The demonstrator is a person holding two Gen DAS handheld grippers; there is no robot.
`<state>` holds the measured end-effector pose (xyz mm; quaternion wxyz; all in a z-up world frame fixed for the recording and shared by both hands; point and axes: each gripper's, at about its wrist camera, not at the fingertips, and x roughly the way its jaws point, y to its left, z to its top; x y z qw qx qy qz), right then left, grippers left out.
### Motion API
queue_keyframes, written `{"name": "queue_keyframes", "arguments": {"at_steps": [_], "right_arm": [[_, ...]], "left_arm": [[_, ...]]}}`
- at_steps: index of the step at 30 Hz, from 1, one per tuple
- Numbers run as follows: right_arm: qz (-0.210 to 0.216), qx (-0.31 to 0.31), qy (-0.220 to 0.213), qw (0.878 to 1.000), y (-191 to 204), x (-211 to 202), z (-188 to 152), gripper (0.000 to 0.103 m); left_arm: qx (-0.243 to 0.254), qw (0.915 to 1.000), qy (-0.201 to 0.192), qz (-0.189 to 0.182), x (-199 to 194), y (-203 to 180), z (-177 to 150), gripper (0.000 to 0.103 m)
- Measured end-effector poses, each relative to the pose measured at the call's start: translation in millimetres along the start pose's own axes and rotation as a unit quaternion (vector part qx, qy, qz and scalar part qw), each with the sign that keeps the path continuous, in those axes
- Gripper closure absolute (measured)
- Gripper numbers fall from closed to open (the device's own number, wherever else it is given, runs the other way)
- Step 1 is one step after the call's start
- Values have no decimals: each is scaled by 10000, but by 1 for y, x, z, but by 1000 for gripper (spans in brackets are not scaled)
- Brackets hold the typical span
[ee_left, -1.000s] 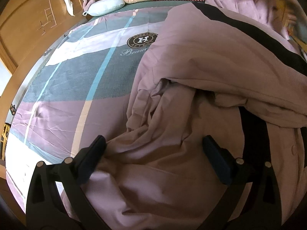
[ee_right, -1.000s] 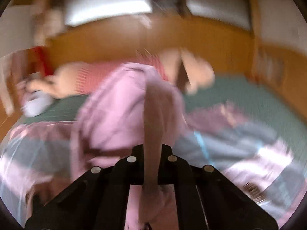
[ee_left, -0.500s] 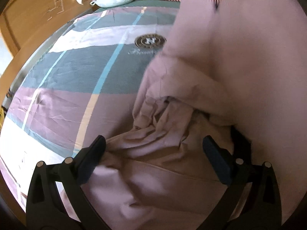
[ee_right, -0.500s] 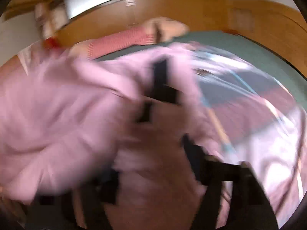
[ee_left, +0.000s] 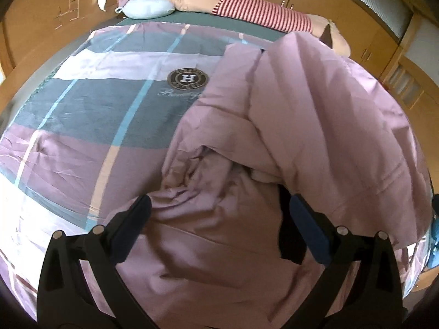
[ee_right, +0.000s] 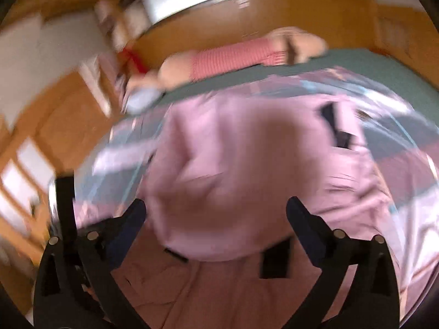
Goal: Fold large clothes
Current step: 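Close the right gripper on the jacket bundle and lift it up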
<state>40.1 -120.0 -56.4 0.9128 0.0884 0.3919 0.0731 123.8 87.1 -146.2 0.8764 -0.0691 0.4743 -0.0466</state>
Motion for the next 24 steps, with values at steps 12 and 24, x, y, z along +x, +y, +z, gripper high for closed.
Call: {"name": "queue_keyframes", "arguments": {"at_steps": [12,24], "right_arm": [[86,2873,402,9570,-132,39,-42,89],[268,1874,1001,9768,-96,34,-92,94]], "left_arm": [[-282,9996,39,-9,-1,16,4,2],[597,9981,-61,-129,3,-33,-12,2]]}}
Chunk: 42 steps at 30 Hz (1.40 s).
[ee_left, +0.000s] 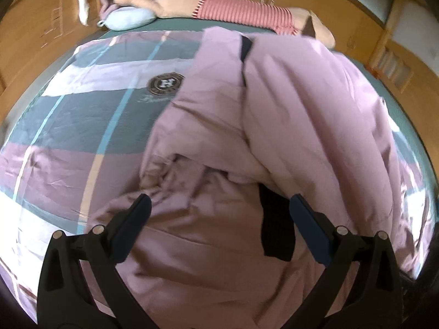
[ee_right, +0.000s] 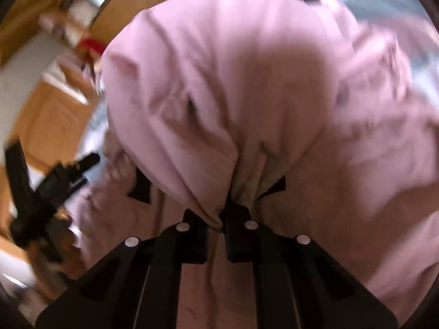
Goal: Fold large clothes
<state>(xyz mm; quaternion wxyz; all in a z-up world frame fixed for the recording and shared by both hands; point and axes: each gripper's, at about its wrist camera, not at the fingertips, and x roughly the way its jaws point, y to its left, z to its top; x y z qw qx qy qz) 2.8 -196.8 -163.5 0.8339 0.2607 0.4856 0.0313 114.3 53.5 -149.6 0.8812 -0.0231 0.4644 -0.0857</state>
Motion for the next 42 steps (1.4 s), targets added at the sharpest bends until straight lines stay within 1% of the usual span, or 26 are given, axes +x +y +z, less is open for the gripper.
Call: {"name": "queue_keyframes", "arguments": {"at_steps": [3,6,8,10,12,14,15,17,18,19,20,21,22,24,26,27,29,30,31,32,34,35,37,39,41,42], "right_arm": [[-382,-545,-98,9977,18,-4,-5,93],[-738,-1079,-276,9910,35,-1,-11,88],[-1090,-1579,-385,9807,55,1,-25,87],[-1275,-1873,-427,9731,65,1,-32,81],[-1265,-2033,-410,9700,71,-1,-34,68],[-998,-1947,-197,9756,74,-7,-35,34],[-907,-1911,-140,9773,72,-9,-33,29],[-691,-1838,-10,9805,74,-12,-29,29],[-399,-1797,38,9829,75,-20,-26,30],[-229,-1785,-24,9837,73,-29,-24,45],[-128,-1805,-135,9834,75,-40,-20,63],[-67,-1814,-241,9831,85,-44,-10,67],[77,-1796,-498,9825,89,-57,0,69],[265,-1723,-1056,9790,94,-79,18,69],[6,-1564,-1523,9759,90,-85,38,68],[-187,-1455,-1529,9773,86,-76,49,68],[-349,-1272,-1023,9860,75,-43,61,68],[-510,-1186,-408,9908,65,-6,60,68],[-628,-1237,-186,9902,61,12,55,67],[-809,-1502,12,9853,59,38,40,65],[-1049,-1924,-436,9747,64,50,16,63],[-1186,-2011,-554,9708,68,51,12,63],[-1205,-1914,-526,9727,69,51,14,62],[-1072,-1820,-514,9761,64,51,17,59],[-995,-1877,-512,9758,62,46,20,55],[-996,-1926,-520,9748,63,42,23,48]], "left_arm": [[140,9999,55,-3,3,-7,-3,2],[120,9999,49,-88,2,-8,-4,2],[58,9997,29,-255,-1,-8,-4,2],[42,9990,1,-443,-3,-11,-5,2],[172,9981,90,-578,-1,-18,-8,2],[304,9978,163,-566,1,-24,-10,2],[371,9979,167,-512,2,-26,-11,2],[420,9981,161,-429,2,-27,-11,2],[411,9983,160,-377,3,-26,-11,2],[381,9985,161,-350,3,-25,-10,2],[315,9989,160,-305,3,-22,-10,2],[232,9993,166,-239,3,-18,-9,2],[174,9995,173,-191,4,-15,-8,2],[55,9996,221,-143,6,-10,-7,2],[-3,9994,301,-168,9,-6,-7,2],[-33,9992,354,-199,11,-6,-7,2],[-9,9991,374,-207,13,-6,-8,2],[39,9991,367,-185,13,-8,-8,2],[70,9991,366,-178,13,-9,-9,2],[100,9991,365,-181,13,-10,-9,2],[115,9991,371,-188,15,-10,-9,2],[119,9990,385,-187,15,-10,-9,2],[149,9990,395,-153,16,-11,-10,2],[206,9989,408,-104,18,-13,-11,2],[270,9987,422,-55,19,-15,-11,2],[288,9987,424,-49,19,-15,-11,2]]}}
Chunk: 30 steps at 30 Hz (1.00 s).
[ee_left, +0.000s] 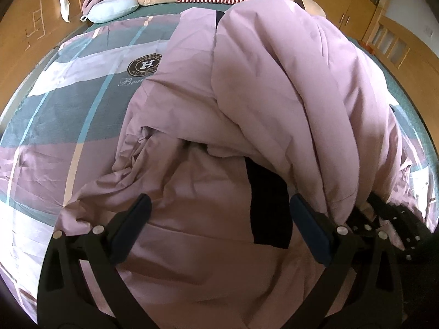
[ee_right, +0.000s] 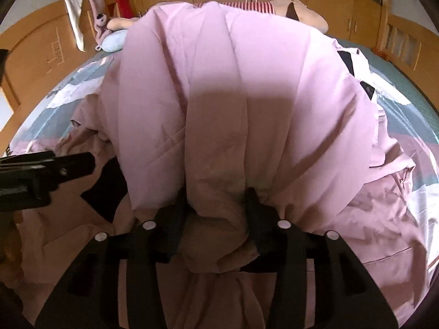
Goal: Fold large clothes
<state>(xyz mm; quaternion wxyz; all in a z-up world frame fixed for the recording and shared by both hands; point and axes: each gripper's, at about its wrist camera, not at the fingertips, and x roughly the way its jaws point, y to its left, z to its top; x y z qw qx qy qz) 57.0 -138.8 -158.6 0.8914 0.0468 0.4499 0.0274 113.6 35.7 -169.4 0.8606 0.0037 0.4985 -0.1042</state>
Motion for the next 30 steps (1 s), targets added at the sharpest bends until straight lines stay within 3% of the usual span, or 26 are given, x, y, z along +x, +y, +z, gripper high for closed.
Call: {"name": "queue_keyframes", "arguments": {"at_steps": [3,4,7,8,12,14,16,19,27,30], "right_arm": [[-36,-129,-116,9998,-2,-24,6,26],[-77,-61,-411,9991,-2,-39,8,18],[-36,165,-1537,9880,-5,-76,16,18],[-61,204,-1614,9867,-6,-77,22,18],[21,271,-992,9947,-5,-33,36,18],[140,422,-439,9980,-8,8,26,17],[-85,288,-273,9992,-2,35,12,9],[-328,78,-370,9987,6,35,7,5],[-221,178,-110,9995,-1,19,13,1],[-51,123,2,9999,4,3,-1,1]], "left_arm": [[-39,10000,-6,-46,-2,1,0,2],[-77,9999,-5,-80,-3,2,1,2],[-194,9997,-14,-132,-5,8,2,2],[-231,9996,-17,-142,-5,10,3,2],[-290,9994,-12,-169,-4,14,4,2],[-257,9996,-11,-147,-3,13,4,2],[-237,9996,-13,-134,-3,13,4,2],[-227,9996,13,-142,-1,13,4,2],[-235,9996,40,-139,0,14,5,2],[-293,9994,54,-191,0,17,4,2]]}}
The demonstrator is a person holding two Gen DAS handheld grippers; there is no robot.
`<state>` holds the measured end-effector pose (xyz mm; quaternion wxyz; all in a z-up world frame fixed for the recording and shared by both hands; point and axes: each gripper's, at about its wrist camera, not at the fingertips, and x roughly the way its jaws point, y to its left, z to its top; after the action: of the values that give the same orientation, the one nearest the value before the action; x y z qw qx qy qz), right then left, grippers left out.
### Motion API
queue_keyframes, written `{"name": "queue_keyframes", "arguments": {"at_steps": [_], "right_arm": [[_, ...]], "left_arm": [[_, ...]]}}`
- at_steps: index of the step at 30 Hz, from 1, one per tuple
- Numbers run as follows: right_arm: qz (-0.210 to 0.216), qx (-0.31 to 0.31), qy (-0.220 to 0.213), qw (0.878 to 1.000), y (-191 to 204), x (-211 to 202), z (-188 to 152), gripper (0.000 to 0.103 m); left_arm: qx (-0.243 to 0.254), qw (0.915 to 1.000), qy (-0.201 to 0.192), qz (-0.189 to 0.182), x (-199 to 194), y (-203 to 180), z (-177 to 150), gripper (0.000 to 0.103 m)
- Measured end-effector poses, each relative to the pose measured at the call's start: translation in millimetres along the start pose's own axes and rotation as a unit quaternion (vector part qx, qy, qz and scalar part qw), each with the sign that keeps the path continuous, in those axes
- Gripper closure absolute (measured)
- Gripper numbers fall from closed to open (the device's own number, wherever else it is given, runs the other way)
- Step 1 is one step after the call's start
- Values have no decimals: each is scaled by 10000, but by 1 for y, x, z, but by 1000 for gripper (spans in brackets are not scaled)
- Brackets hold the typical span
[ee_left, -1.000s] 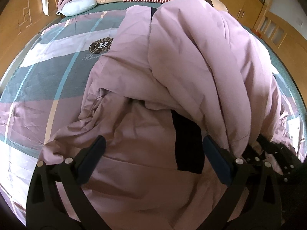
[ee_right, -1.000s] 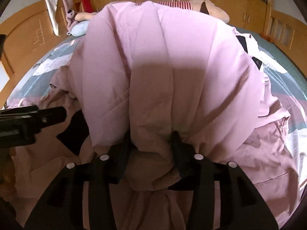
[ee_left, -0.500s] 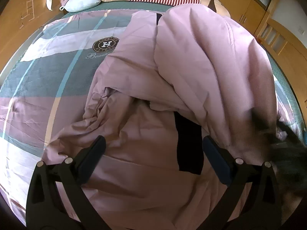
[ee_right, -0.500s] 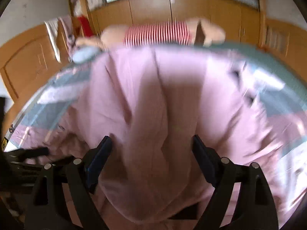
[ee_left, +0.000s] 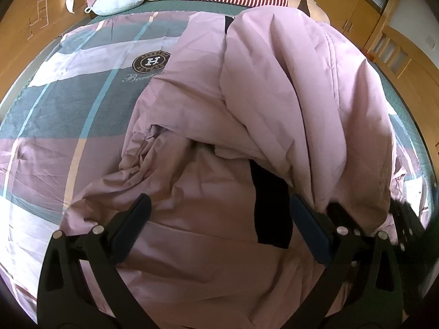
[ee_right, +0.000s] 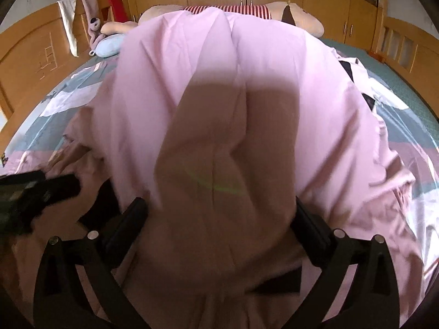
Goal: Fold large clothes
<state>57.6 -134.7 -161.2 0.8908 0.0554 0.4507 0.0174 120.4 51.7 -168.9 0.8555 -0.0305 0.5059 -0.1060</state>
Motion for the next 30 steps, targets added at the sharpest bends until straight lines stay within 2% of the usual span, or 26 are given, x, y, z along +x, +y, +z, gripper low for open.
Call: {"name": "queue_keyframes", "arguments": {"at_steps": [3,8,11,15,19,20,21,24,28,30], "right_arm": [[85,-188,-27,9998,5,-18,-7,1],[-4,129,-1338,9909,-4,-69,3,1],[-14,366,-1606,9863,-13,-72,20,1],[-87,398,-1560,9869,-17,-46,45,1],[-54,361,-684,9970,-10,21,56,1],[-209,299,-518,9980,-8,40,49,1],[-335,194,-535,9978,-5,46,47,1],[-415,104,-590,9973,-2,47,44,1],[-227,153,-355,9990,-8,40,47,1],[-13,381,-503,9980,-15,18,47,1]], "left_arm": [[-40,10000,11,-26,0,2,1,2],[-35,10000,24,-7,1,2,1,2],[-19,10000,27,5,2,2,1,2],[-13,10000,36,6,3,2,1,2],[-29,10000,84,-11,4,4,1,2],[-50,9999,106,-21,5,5,1,2],[-63,9999,119,-29,6,6,1,2],[-121,9998,163,-71,7,9,1,2],[-74,9998,197,2,10,7,1,2],[-21,9998,206,40,10,6,0,2]]}}
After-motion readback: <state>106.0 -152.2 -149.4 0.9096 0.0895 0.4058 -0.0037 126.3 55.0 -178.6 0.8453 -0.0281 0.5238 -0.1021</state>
